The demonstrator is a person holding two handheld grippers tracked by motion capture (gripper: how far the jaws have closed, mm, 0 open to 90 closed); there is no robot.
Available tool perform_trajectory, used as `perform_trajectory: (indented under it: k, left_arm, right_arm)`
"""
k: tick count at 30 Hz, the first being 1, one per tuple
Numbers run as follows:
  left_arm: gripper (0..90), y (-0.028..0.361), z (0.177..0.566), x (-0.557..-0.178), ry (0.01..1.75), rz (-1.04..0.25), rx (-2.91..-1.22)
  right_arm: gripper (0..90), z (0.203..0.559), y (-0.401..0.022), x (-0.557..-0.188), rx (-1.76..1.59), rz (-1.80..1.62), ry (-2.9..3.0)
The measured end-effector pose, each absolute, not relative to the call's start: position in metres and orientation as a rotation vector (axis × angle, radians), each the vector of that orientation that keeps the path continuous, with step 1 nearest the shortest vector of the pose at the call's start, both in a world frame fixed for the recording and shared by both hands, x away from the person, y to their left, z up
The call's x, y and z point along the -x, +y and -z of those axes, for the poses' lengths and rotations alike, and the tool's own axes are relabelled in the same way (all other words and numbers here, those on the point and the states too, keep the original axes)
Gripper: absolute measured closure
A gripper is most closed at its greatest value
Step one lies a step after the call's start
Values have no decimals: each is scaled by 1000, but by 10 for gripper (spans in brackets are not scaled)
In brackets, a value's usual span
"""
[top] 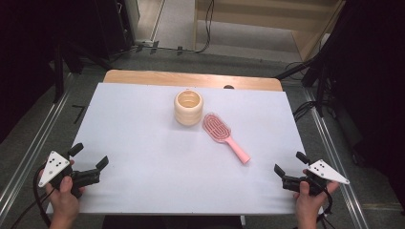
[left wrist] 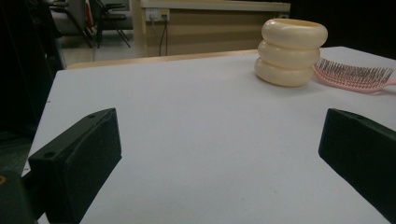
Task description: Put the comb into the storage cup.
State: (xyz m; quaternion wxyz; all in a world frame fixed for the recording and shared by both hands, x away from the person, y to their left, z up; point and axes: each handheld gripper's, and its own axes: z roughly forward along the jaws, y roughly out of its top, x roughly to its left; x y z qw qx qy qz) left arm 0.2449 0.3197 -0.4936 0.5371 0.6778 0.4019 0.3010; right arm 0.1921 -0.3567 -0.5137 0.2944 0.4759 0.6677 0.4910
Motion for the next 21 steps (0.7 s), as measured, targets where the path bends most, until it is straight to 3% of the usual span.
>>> perform_trajectory:
  k: [21]
  left_arm:
    - [0,318,494,-243,948,-713,-1629]
  right_arm:
    - [0,477,-336,-207,-1215,-1308,1962]
